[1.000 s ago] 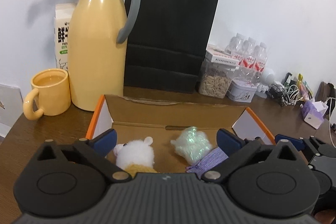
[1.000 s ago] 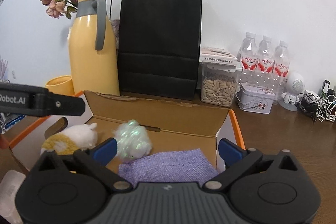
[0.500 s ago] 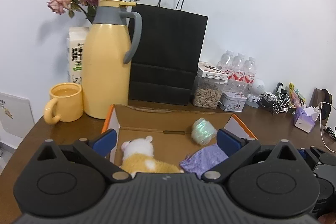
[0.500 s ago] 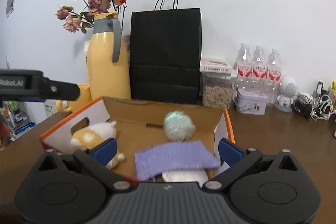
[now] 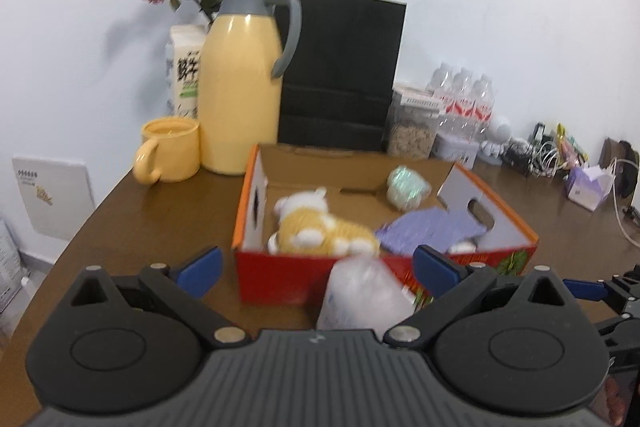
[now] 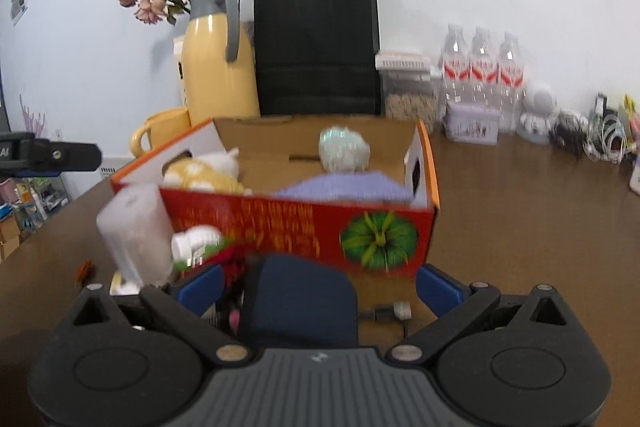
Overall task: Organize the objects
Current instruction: 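Withdraw both grippers from the box toward the table, then grasp the blue earphone case with the right gripper while the left gripper grasps the orange toy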
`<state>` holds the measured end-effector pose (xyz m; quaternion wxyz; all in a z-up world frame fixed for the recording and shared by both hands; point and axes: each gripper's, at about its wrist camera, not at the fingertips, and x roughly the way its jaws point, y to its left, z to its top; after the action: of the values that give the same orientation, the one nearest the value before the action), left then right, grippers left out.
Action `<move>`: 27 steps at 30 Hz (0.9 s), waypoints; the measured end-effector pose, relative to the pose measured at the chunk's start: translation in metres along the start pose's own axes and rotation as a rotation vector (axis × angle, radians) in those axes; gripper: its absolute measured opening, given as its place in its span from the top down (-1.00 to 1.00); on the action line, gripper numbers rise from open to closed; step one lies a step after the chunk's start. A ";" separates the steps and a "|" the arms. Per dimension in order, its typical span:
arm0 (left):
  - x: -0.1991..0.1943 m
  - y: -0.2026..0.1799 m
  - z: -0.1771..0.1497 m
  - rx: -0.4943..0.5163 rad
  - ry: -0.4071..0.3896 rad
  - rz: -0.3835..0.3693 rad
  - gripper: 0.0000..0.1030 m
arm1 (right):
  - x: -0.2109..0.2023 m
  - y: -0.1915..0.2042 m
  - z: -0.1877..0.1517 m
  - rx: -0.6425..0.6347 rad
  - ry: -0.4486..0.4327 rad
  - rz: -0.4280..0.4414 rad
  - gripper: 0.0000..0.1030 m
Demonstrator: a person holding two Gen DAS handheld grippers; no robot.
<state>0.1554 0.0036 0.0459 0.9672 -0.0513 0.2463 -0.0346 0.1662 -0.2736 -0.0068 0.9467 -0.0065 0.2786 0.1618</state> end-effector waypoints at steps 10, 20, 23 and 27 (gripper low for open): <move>-0.022 0.024 -0.034 -0.025 0.052 0.043 -1.00 | -0.003 -0.009 -0.021 0.088 0.056 0.094 -0.73; -0.031 0.045 -0.055 -0.060 0.100 0.094 -1.00 | 0.010 -0.020 -0.031 0.188 0.091 0.147 -0.65; -0.031 0.048 -0.060 -0.070 0.112 0.098 -1.00 | 0.009 -0.021 -0.031 0.195 0.087 0.147 -0.51; -0.030 0.050 -0.065 -0.081 0.123 0.102 -1.00 | 0.008 -0.020 -0.033 0.205 0.072 0.154 -0.33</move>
<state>0.1001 0.0510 -0.0024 0.9478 -0.0758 0.3090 0.0215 0.1613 -0.2939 -0.0408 0.9166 0.1058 0.3271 0.2042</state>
